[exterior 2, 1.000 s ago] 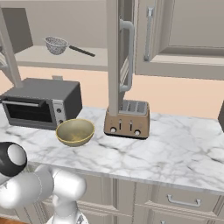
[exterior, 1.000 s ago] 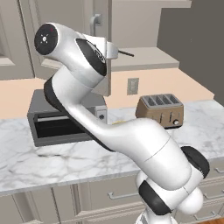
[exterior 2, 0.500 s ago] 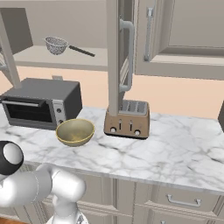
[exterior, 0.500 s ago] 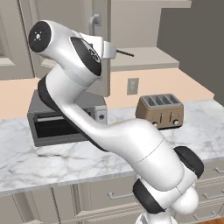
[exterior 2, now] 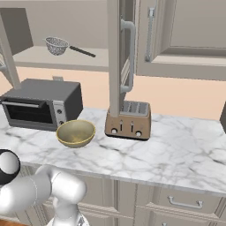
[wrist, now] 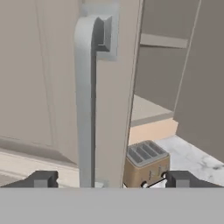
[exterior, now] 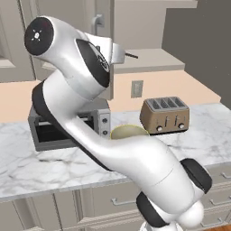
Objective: Open the cabinet and setup a tea strainer by placing it in the bowl upright.
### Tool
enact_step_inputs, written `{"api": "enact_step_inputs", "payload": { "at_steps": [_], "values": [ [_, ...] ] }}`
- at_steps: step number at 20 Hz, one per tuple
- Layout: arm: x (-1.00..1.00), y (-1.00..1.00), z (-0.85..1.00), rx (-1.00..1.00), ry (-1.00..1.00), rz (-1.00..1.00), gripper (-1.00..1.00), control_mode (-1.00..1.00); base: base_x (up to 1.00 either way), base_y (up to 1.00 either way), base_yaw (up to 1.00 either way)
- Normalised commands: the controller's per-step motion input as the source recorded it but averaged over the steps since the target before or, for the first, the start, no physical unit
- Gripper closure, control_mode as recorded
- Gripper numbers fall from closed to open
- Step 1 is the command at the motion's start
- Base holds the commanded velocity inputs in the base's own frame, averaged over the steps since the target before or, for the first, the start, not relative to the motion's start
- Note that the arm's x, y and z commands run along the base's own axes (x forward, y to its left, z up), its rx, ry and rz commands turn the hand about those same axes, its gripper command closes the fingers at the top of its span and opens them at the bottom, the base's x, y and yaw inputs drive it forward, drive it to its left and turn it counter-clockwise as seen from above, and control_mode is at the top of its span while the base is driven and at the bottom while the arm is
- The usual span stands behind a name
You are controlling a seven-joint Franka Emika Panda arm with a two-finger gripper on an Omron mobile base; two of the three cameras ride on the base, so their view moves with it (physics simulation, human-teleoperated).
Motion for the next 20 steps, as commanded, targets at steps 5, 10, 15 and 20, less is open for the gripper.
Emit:
{"api": "enact_step_inputs", "payload": {
  "at_steps": [5,10,15,20],
  "values": [
    [-0.81,-0.41,0.05,0.18,0.00,0.07,-1.00,-1.00,0.00,0.00,0.00],
    [-0.60,-0.84,-0.16,0.39,0.00,0.12,-1.00,-1.00,0.00,0.00,0.00],
    [-0.11,-0.99,-0.25,0.61,0.02,0.13,-1.00,-1.00,0.00,0.00,0.00],
    [0.07,-0.62,-0.34,0.54,0.08,0.11,-1.00,-1.00,0.00,0.00,0.00]
  ]
}}
